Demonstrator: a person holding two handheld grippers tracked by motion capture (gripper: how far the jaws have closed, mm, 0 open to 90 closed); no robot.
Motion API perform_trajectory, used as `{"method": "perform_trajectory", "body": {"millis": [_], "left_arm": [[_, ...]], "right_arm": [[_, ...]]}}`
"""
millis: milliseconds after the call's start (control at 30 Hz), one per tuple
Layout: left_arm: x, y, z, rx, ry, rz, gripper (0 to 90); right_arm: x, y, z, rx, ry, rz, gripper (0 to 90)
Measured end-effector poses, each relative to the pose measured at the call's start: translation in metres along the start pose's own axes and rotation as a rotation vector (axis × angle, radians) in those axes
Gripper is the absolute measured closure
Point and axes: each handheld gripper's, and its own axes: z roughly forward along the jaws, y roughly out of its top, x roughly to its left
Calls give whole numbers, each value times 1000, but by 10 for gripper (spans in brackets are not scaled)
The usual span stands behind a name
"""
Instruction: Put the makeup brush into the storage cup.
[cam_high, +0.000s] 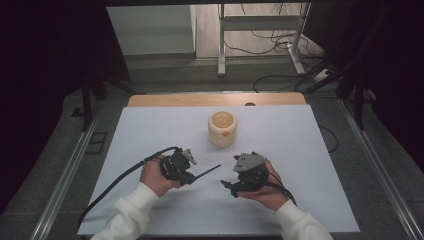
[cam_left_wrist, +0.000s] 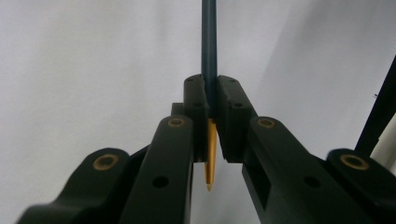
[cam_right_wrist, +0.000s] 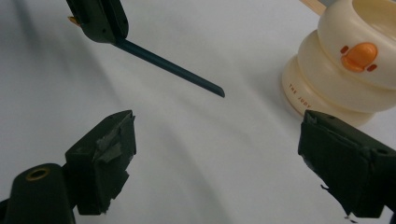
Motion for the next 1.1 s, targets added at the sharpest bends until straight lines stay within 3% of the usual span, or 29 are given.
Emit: {"method": "perform_trajectory", "body": {"millis": [667, 1100], "left_arm": [[0, 4, 3, 7, -4, 6, 837], [2, 6, 6, 22, -18, 12, 836]], "right_arm": [[4, 15, 6, -24, 25, -16, 133], [11, 24, 18, -15, 48, -55, 155]]}}
